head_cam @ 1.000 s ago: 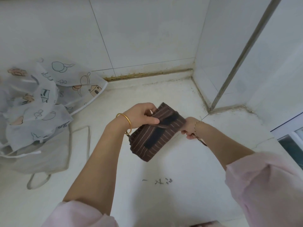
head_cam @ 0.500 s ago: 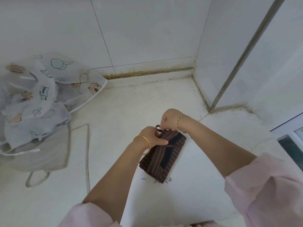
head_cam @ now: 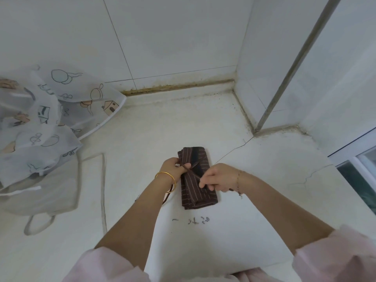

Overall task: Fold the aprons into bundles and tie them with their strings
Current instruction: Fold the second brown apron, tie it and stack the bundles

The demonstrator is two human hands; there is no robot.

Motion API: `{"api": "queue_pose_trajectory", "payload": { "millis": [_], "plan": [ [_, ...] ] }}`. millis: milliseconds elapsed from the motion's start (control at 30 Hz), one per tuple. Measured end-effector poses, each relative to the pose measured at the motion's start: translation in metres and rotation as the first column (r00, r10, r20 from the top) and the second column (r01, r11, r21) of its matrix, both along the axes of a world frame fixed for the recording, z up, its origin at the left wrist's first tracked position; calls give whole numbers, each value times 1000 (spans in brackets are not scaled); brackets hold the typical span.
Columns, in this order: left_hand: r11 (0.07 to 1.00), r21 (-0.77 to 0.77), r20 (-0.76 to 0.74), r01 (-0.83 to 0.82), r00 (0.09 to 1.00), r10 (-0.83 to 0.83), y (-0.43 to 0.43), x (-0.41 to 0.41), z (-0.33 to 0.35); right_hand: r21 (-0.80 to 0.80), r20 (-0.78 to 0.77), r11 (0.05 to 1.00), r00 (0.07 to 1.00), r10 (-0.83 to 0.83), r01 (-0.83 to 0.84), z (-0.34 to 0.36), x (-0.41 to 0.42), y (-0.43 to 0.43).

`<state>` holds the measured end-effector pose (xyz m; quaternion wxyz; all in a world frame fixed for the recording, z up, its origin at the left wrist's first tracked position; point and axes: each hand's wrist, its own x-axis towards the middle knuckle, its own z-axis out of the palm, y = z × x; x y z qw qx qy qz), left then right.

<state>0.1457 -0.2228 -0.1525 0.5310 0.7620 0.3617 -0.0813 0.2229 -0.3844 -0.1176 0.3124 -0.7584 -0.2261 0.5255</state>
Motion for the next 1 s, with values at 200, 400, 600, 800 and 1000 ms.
{"api": "queue_pose_trajectory", "payload": {
  "millis": [200, 400, 600, 800, 1000],
  "plan": [
    [959, -282, 5, 24, 1000, -23, 5, 2, 7, -163, -195, 953, 939, -285, 255, -20, 16, -27],
    [882, -431, 189, 190, 975, -118, 13, -1, 20, -121, -337, 899, 835, -436, 421, -11, 31, -24],
    [819, -326, 365, 472, 862, -351, 17, 4, 47, 112, -475, 834, 766, -433, 541, -5, 47, -13],
    [697, 241, 228, 676, 658, -717, 12, 10, 69, 429, -335, 797, 895, -295, 424, 8, 53, -10],
    [298, 442, -181, 846, 409, -894, -14, -1, 50, 210, -55, 951, 974, -220, 227, -18, 37, -27]
  ]
}}
